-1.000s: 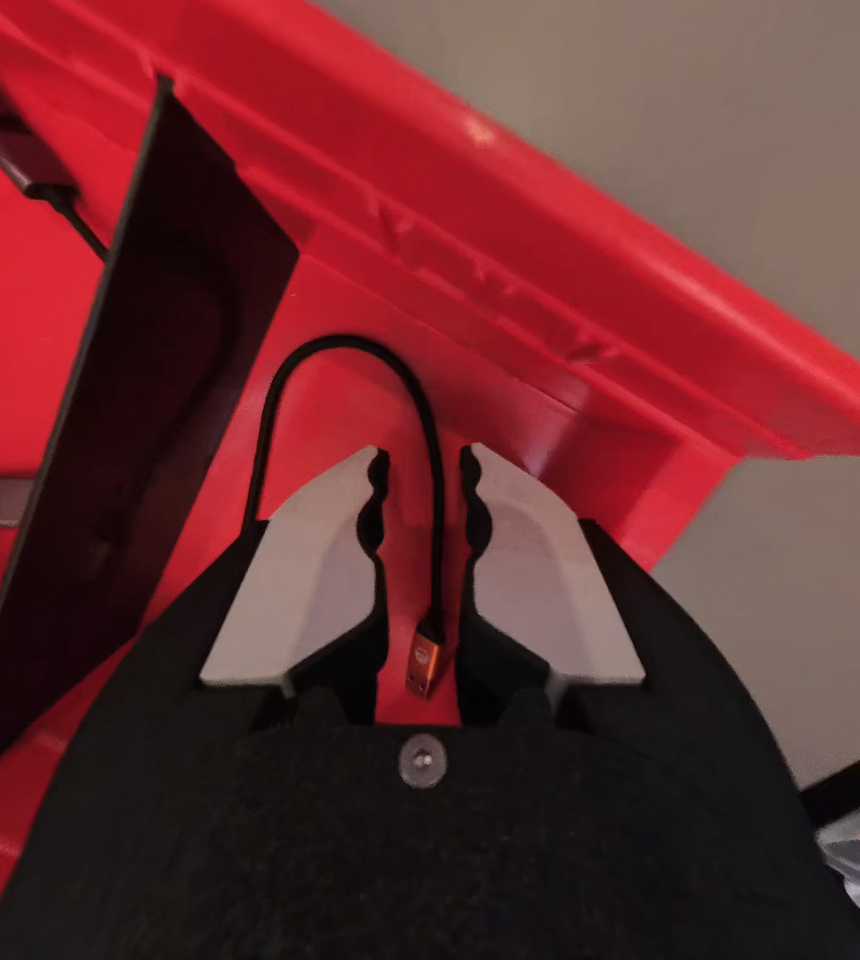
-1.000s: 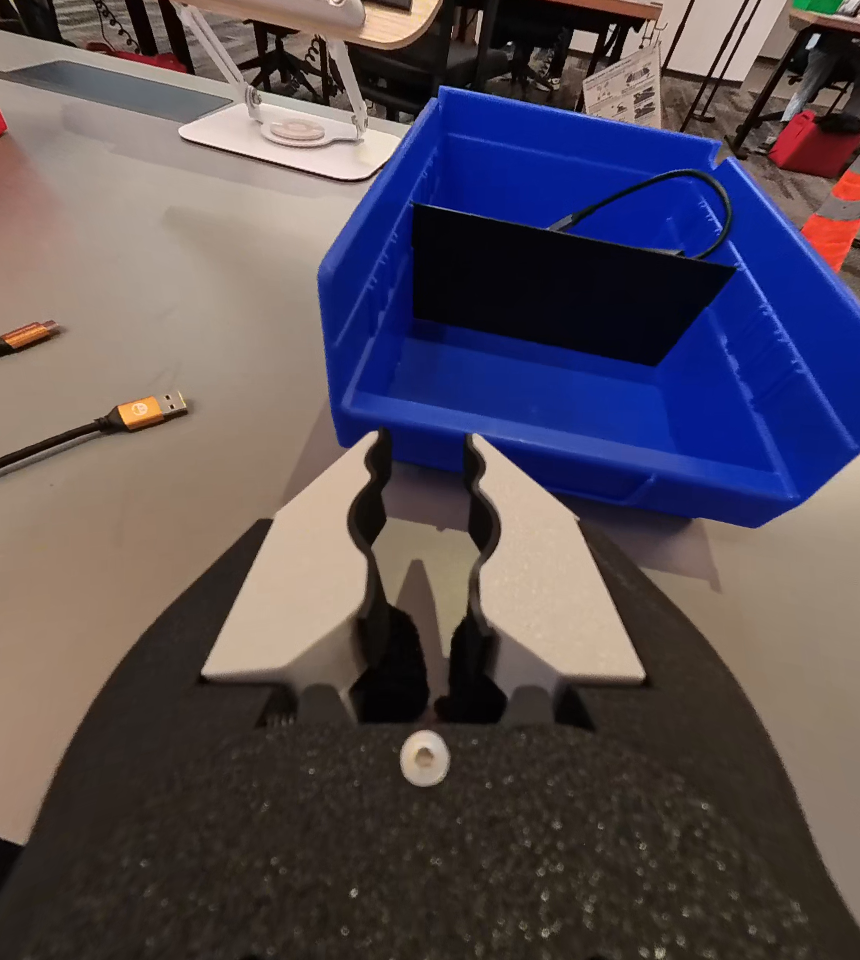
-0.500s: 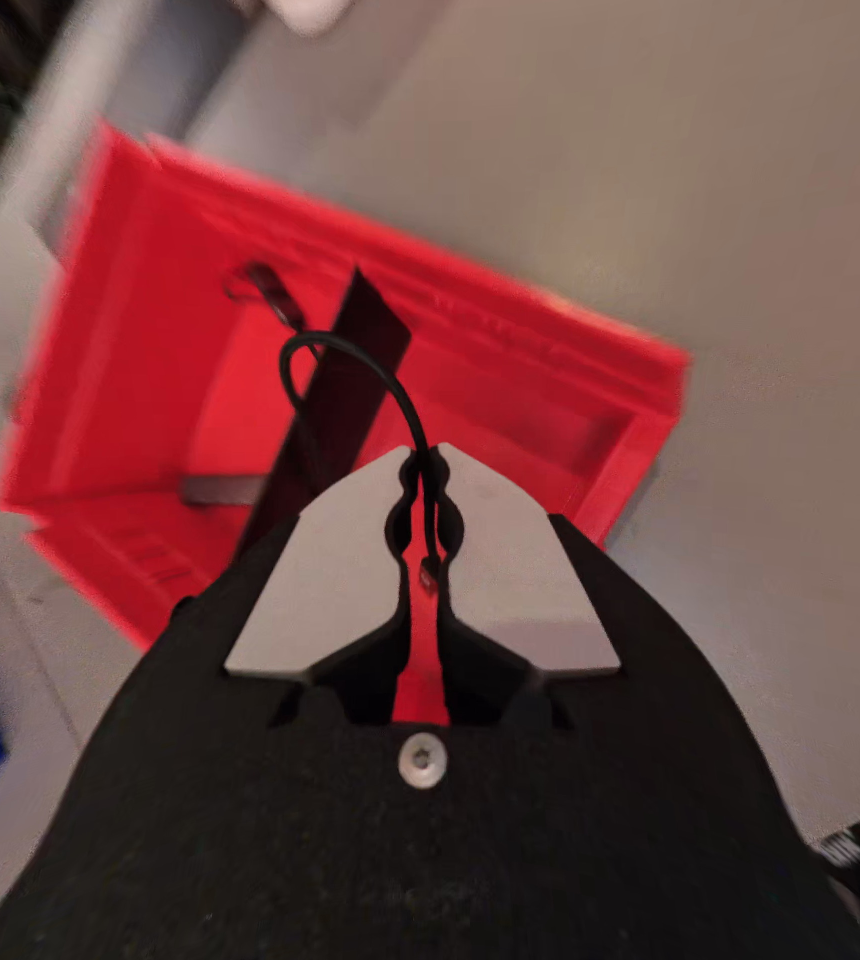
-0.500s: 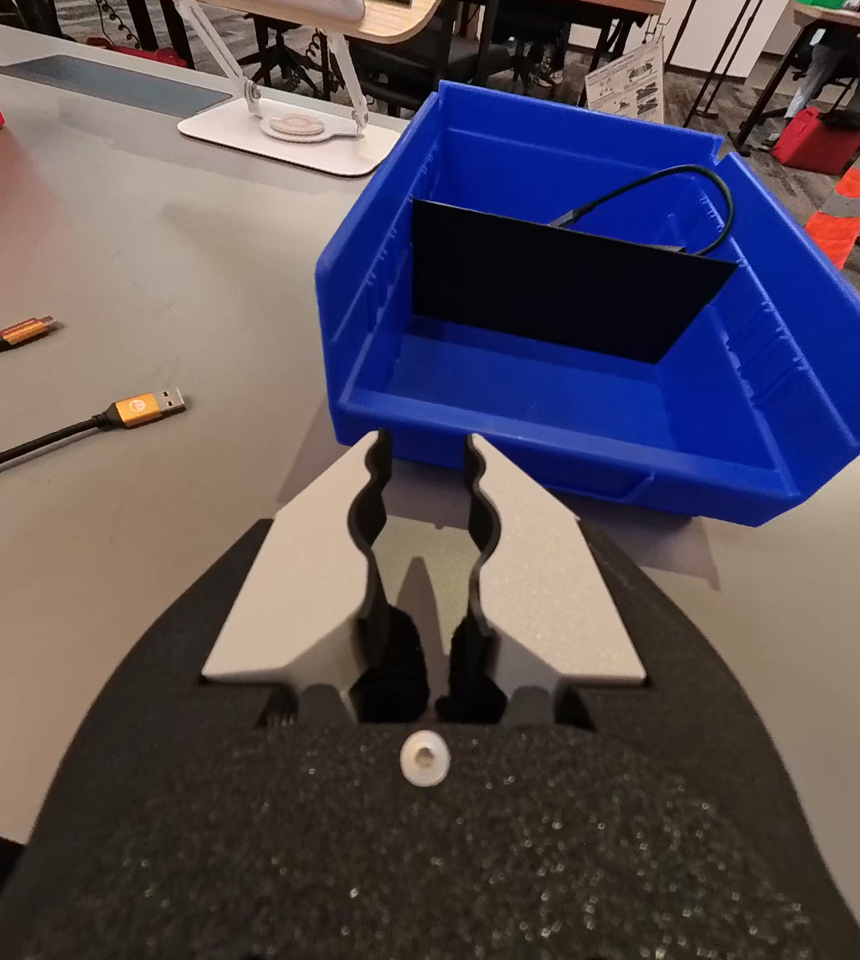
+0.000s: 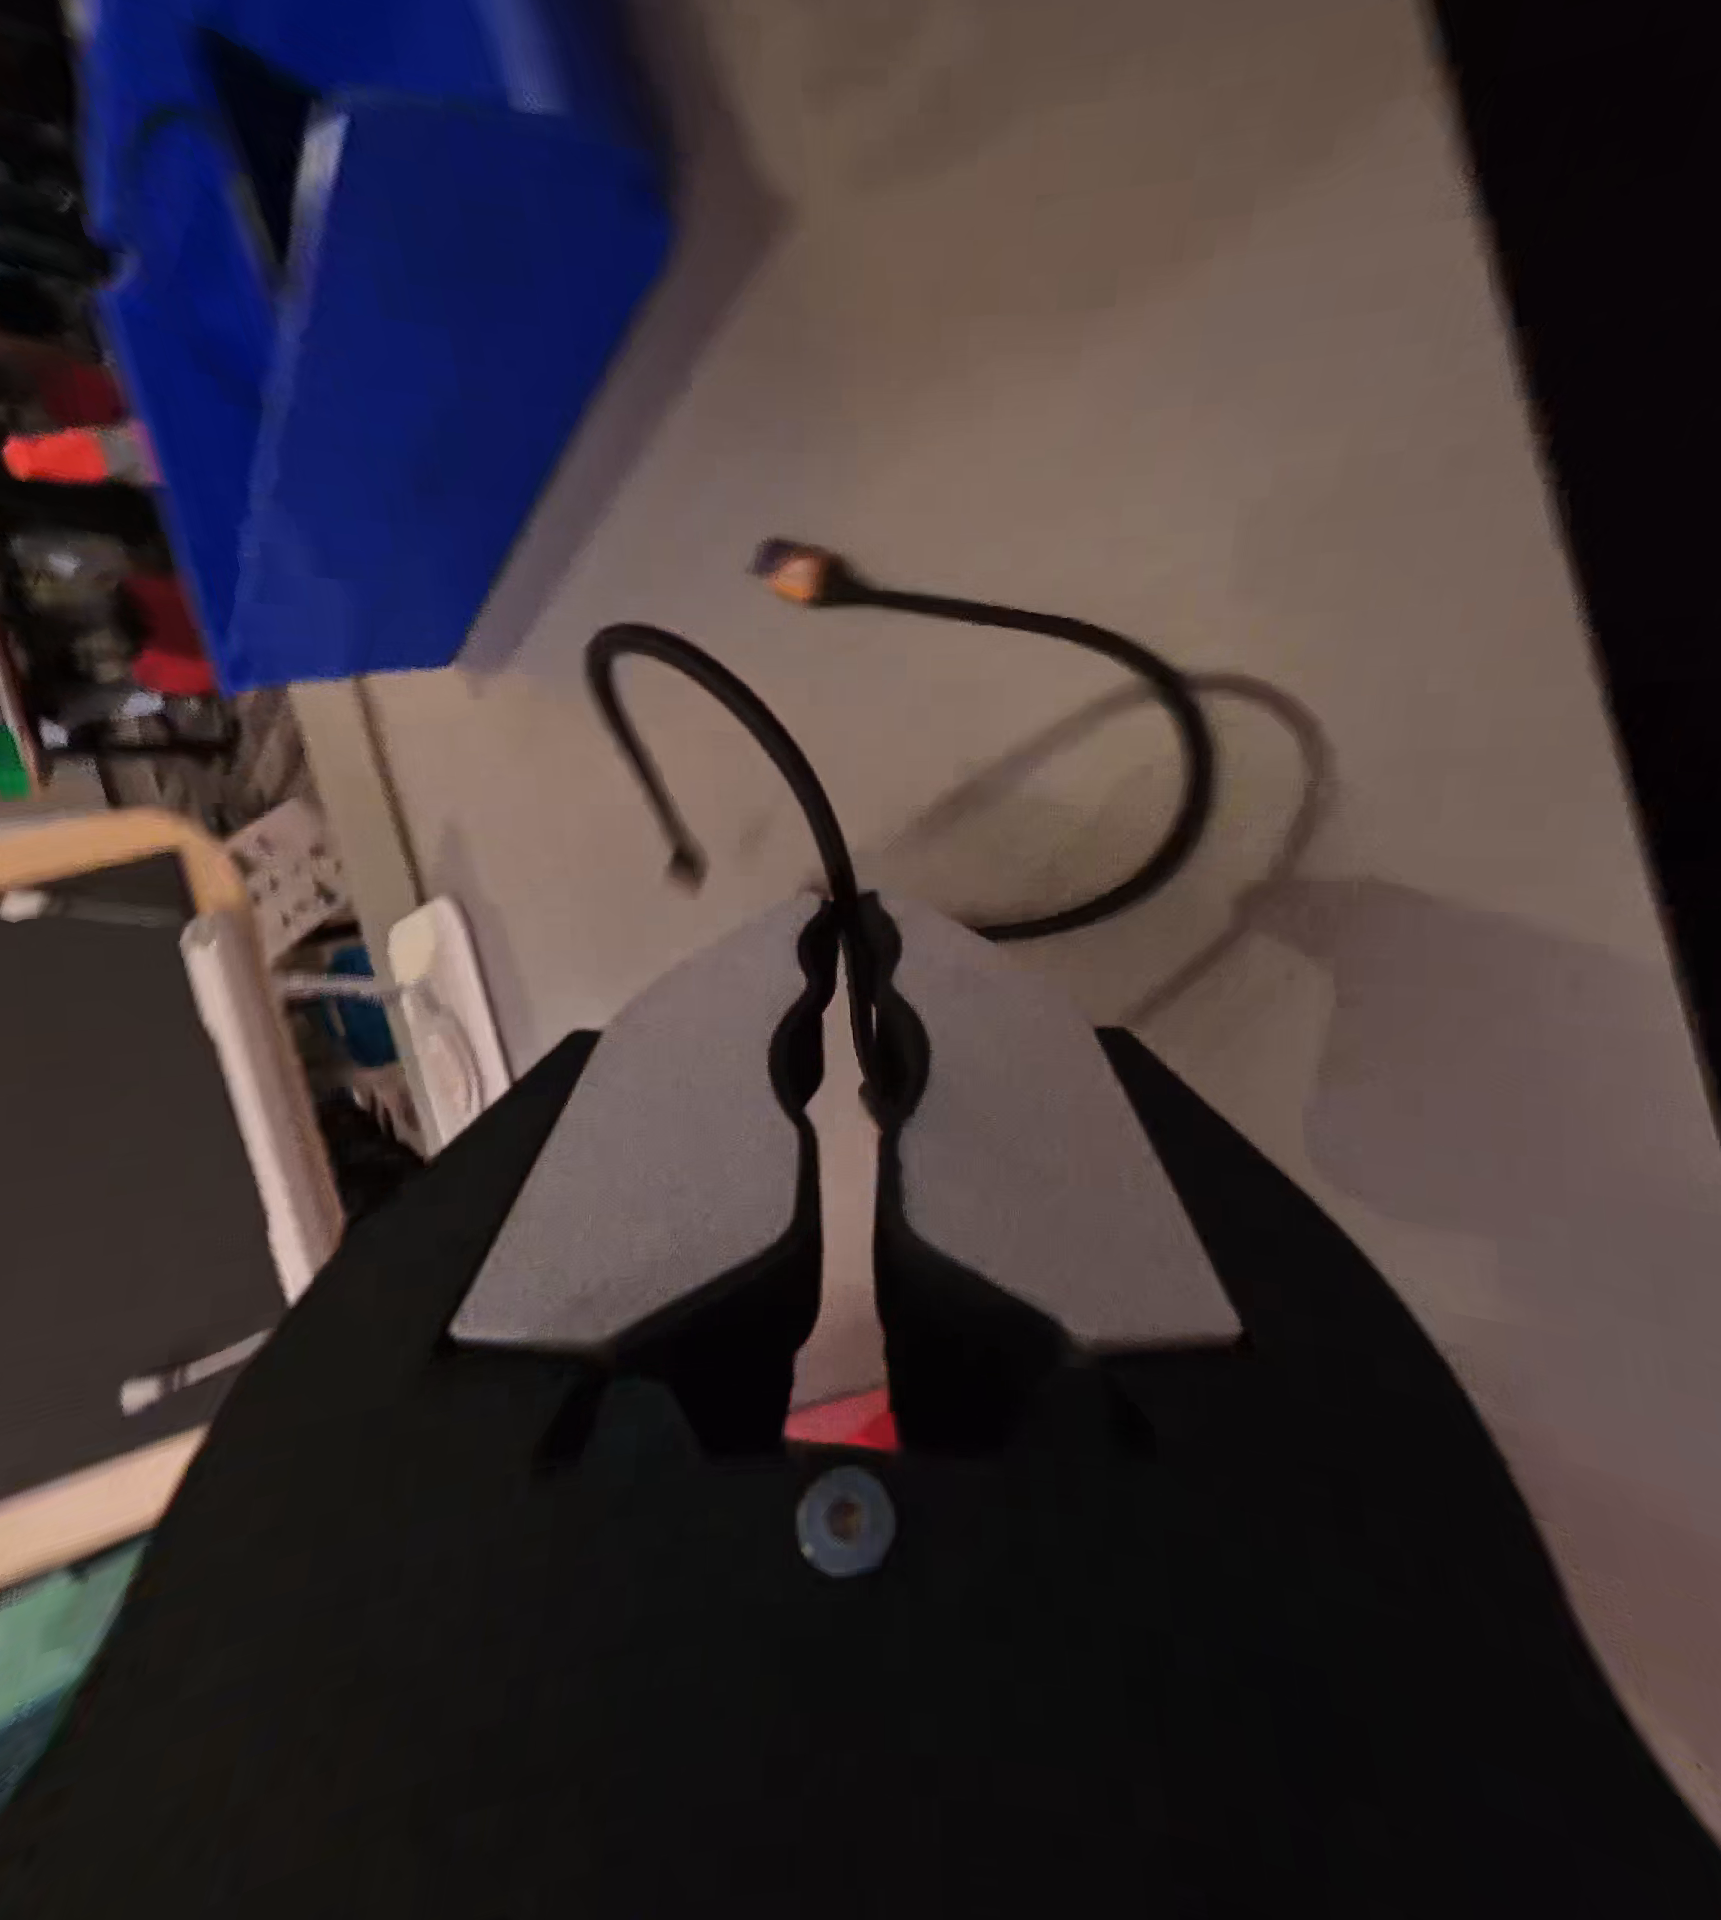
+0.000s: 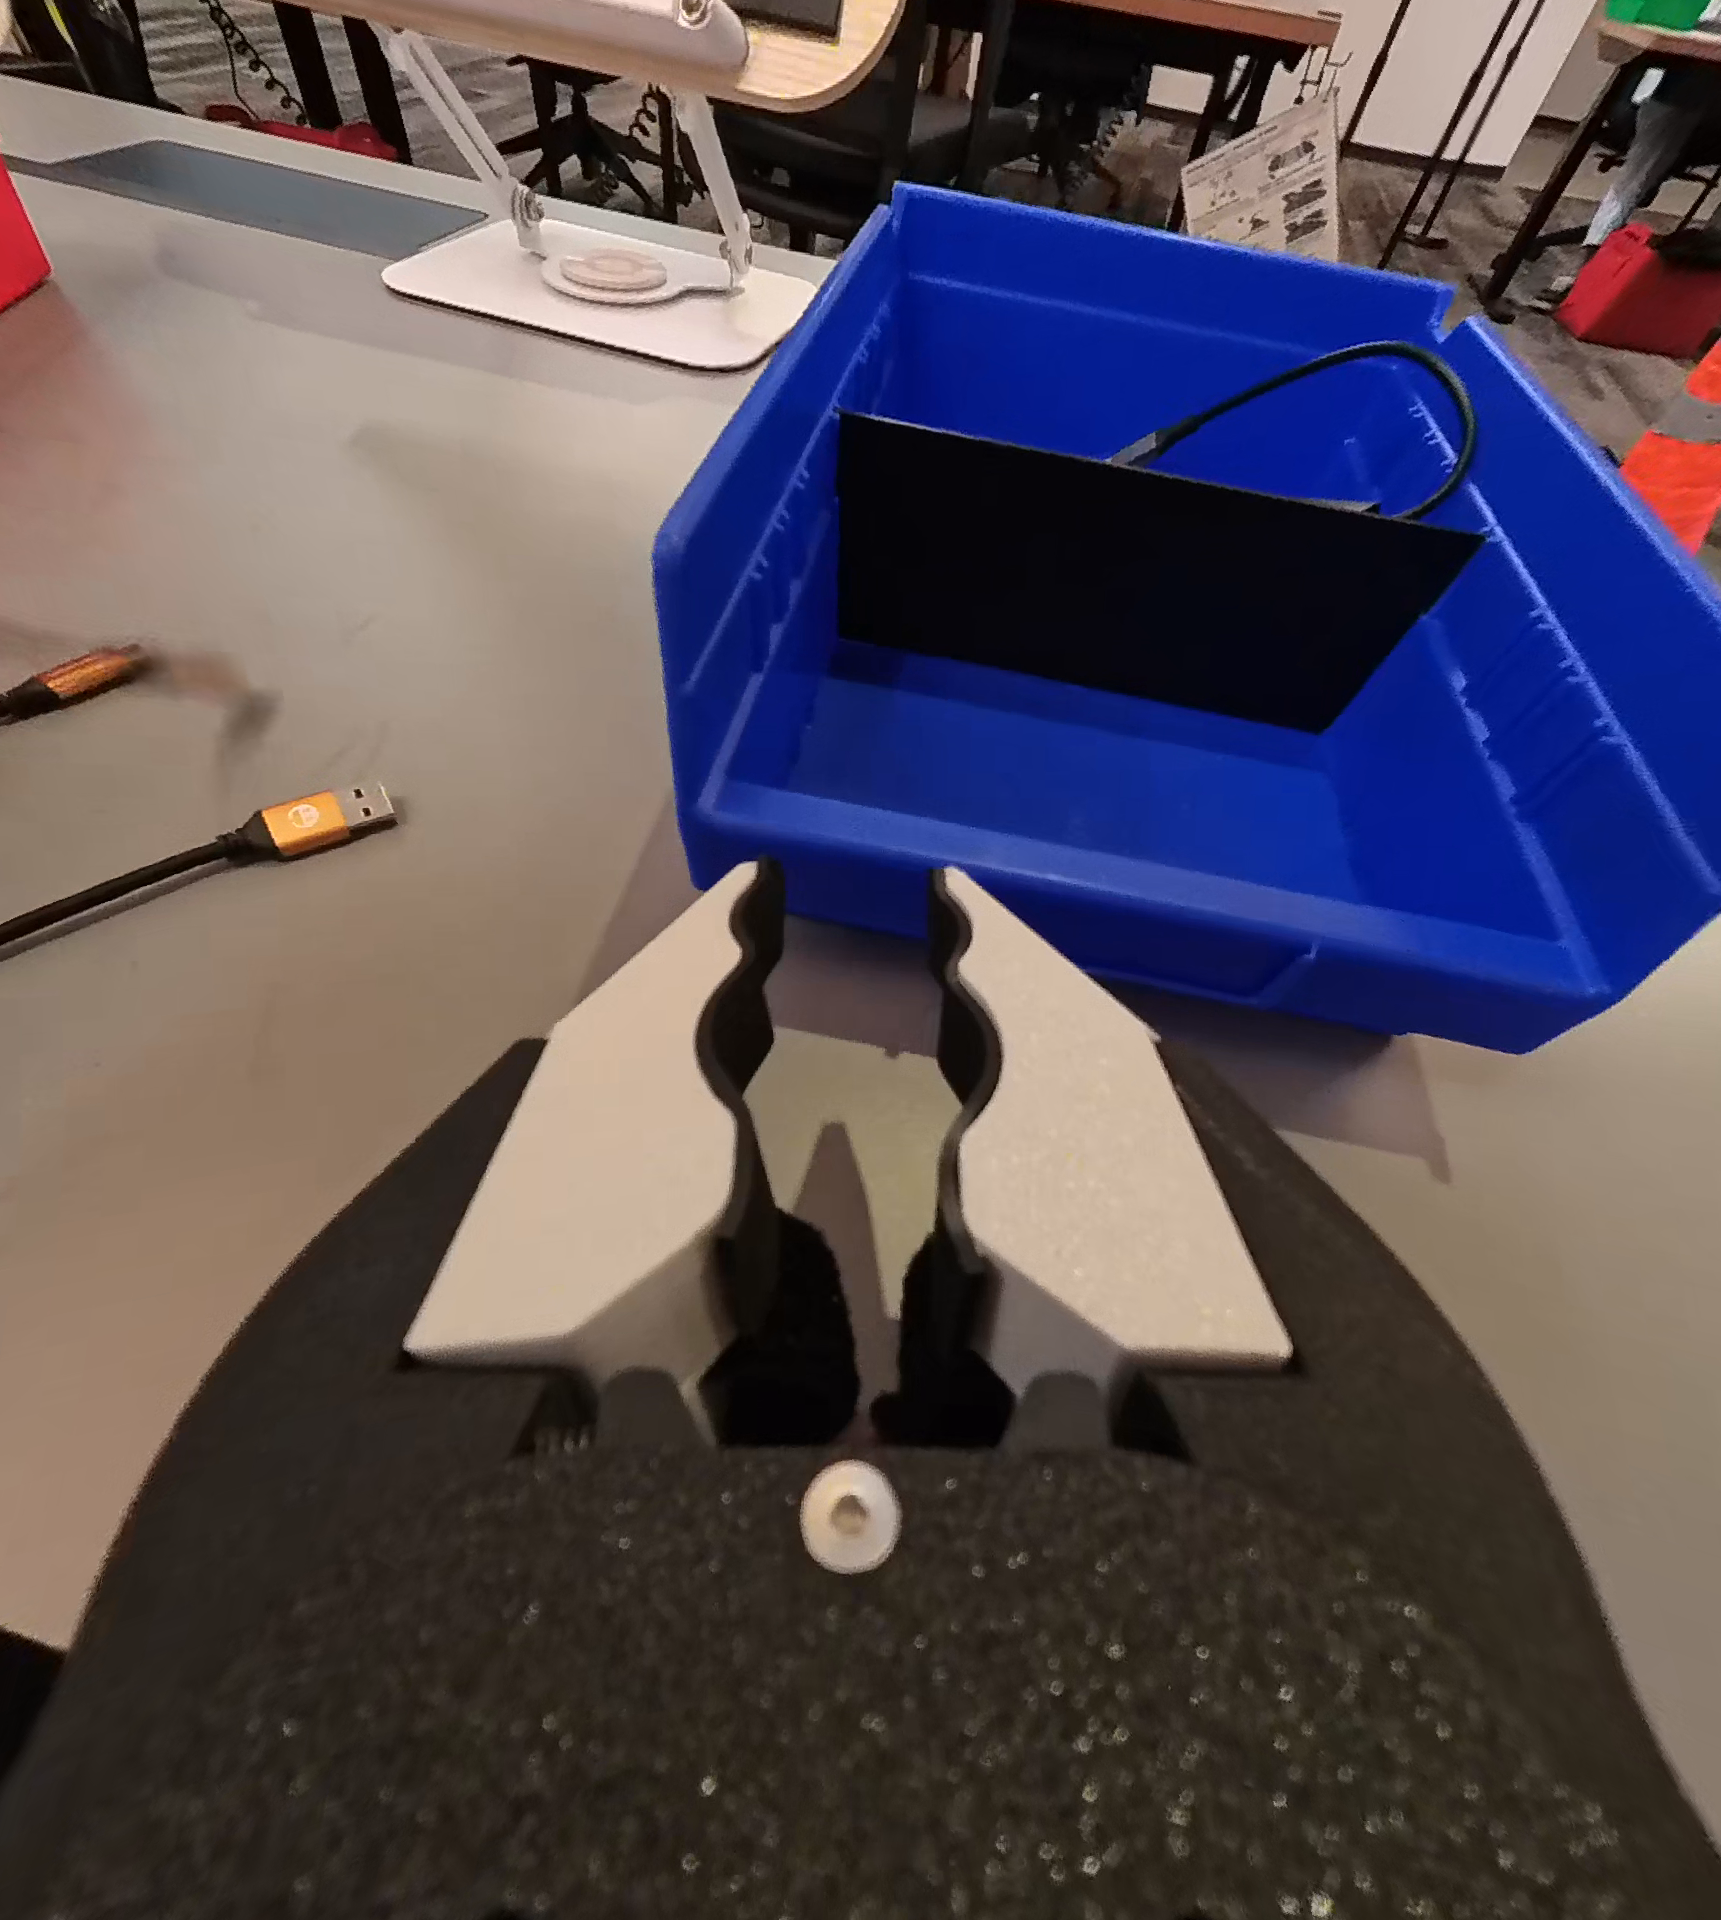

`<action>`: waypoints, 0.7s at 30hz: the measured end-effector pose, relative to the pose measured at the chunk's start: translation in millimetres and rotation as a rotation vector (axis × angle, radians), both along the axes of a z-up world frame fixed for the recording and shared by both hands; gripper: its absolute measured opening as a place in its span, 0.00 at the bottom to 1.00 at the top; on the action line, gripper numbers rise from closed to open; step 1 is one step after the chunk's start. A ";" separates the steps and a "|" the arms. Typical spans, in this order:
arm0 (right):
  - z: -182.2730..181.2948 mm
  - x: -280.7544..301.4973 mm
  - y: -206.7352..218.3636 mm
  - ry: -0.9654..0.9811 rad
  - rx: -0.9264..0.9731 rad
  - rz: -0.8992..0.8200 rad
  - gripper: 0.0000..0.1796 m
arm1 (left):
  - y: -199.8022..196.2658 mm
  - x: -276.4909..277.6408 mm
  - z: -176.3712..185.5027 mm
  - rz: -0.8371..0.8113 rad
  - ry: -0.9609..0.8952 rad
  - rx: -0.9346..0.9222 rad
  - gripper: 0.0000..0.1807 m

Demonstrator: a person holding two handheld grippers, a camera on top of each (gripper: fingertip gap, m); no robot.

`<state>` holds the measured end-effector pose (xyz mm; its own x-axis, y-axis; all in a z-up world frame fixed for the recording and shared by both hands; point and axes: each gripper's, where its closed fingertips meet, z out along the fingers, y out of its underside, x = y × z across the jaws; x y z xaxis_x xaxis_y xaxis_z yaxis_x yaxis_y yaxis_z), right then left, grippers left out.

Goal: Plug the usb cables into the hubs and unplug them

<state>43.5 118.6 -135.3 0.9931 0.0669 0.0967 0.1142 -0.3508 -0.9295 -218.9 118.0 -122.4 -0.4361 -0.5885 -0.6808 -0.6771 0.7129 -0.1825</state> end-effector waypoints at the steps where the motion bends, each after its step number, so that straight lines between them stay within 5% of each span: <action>1: 0.1 0.6 -0.3 0.002 0.001 -0.002 0.15 | -5.9 1.0 -15.6 -0.039 0.038 0.007 0.02; 5: -0.5 1.5 -1.1 0.008 -0.001 -0.003 0.15 | -12.2 -6.2 -51.4 -0.078 0.108 0.029 0.02; 11: -2.6 -0.7 -0.1 0.000 -0.011 0.003 0.15 | -27.3 -14.6 -62.0 0.085 0.023 -0.212 0.10; 15: -2.9 -1.1 0.6 0.000 -0.012 0.004 0.15 | -20.3 -24.1 -34.9 0.263 -0.168 -0.443 0.13; 21: -1.7 -2.5 1.4 0.014 -0.004 0.008 0.15 | 75.7 -98.3 51.8 0.651 -0.502 -0.650 0.17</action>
<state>41.0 120.0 -137.0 0.9937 0.0751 0.0829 0.1043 -0.3540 -0.9294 -317.2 193.7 -70.6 0.3416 -0.9254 -0.1640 -0.6351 -0.0987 -0.7661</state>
